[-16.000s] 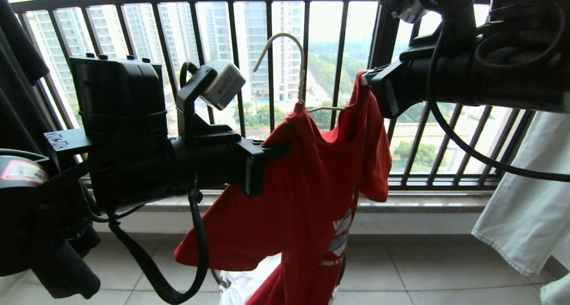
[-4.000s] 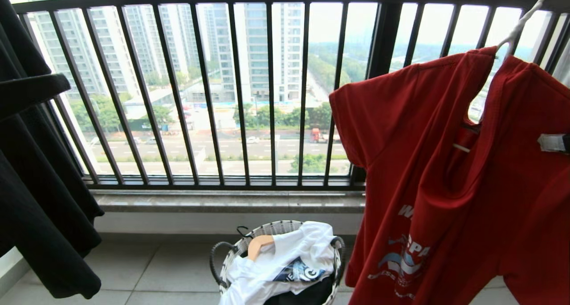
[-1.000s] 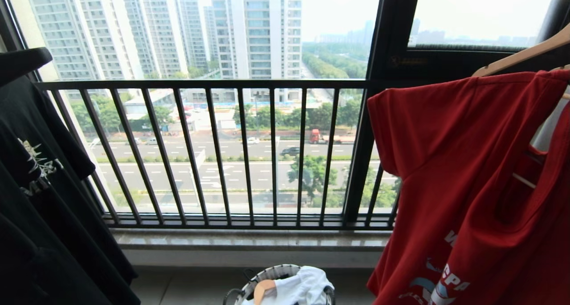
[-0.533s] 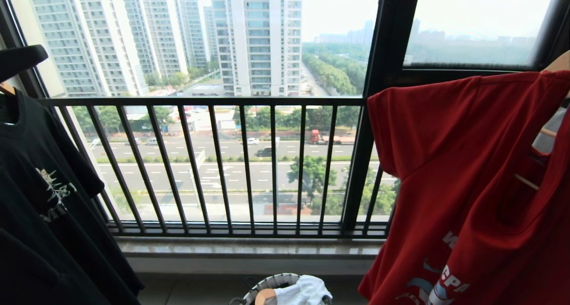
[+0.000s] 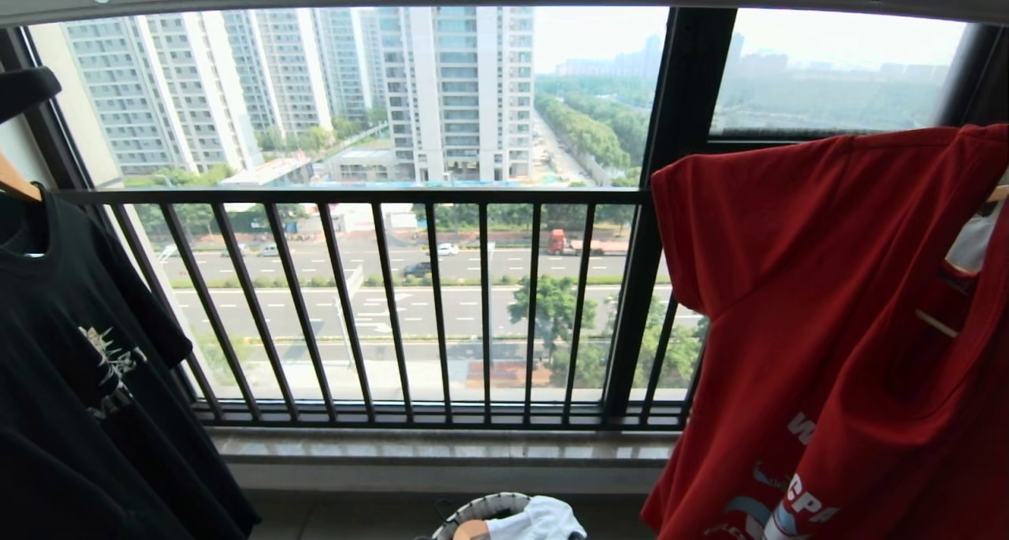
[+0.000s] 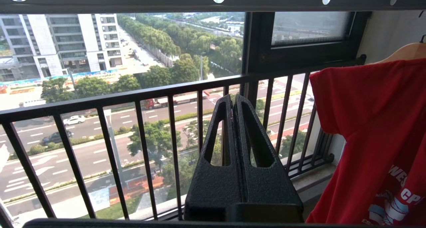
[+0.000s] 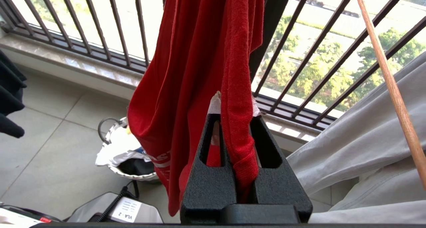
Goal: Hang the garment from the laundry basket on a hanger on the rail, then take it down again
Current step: Hang the clothes rack on the clothesline
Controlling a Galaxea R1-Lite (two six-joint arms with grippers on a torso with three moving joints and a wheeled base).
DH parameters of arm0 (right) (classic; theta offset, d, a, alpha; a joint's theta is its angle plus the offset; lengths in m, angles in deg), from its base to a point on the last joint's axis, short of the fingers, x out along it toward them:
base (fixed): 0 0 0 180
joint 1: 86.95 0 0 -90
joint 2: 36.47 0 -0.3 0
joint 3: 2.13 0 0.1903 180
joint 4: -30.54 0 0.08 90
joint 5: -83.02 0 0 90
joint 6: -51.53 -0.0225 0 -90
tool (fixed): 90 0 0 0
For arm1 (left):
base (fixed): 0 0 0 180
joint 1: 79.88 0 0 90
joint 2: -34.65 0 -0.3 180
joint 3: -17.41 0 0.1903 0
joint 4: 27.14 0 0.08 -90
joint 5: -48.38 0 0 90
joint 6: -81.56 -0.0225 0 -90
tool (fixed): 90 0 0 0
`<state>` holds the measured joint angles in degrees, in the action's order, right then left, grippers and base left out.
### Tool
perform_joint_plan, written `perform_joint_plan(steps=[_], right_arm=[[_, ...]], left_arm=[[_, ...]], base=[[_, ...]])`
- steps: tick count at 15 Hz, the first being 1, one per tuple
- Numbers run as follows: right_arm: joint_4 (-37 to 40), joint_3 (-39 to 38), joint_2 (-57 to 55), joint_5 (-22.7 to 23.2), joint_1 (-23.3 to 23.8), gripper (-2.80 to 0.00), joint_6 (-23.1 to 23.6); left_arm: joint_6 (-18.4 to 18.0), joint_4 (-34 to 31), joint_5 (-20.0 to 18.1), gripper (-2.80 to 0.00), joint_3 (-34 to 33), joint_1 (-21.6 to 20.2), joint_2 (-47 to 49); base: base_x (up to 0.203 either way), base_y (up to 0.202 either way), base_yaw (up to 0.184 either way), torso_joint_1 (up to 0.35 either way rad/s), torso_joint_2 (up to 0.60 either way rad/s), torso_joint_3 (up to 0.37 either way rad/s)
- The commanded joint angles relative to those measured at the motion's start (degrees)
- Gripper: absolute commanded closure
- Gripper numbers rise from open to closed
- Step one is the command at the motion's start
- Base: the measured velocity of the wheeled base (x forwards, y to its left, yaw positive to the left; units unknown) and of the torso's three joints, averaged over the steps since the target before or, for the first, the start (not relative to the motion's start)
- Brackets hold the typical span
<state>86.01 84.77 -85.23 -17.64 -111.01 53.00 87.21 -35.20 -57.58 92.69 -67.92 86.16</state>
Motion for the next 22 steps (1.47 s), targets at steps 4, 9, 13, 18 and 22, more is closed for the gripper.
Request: perform_joint_plan(steps=[4, 9, 13, 18, 22], right_arm=[[0.2, 0.0, -0.1, -0.1, 0.0, 0.00, 0.0], [0.1, 0.0, 0.0, 0.0, 0.0, 0.00, -0.3], [0.1, -0.1, 0.0, 0.5, -0.1, 0.00, -0.2], [-2.3, -0.3, -2.6, 1.2, -0.5, 0.00, -0.3], [-2.8, -0.3, -4.4, 1.5, -5.3, 0.00, -0.5]], left_arm=[[0.1, 0.1, -0.1, 0.00, 0.0, 0.0, -0.5], [0.1, 0.1, -0.1, 0.00, 0.1, 0.0, -0.6], [0.1, 0.1, -0.1, 0.00, 0.1, 0.0, -0.7], [0.1, 0.2, -0.1, 0.00, 0.1, 0.0, -0.7], [0.1, 0.1, -0.1, 0.00, 0.3, 0.0, -0.7]], base=[[0.000, 0.000, 0.000, 0.157, -0.32, -0.173], [0.000, 0.000, 0.000, 0.153, -0.31, -0.168], [0.000, 0.000, 0.000, 0.035, -0.07, -0.037], [0.000, 0.000, 0.000, 0.000, 0.00, 0.000], [0.000, 0.000, 0.000, 0.000, 0.00, 0.000]])
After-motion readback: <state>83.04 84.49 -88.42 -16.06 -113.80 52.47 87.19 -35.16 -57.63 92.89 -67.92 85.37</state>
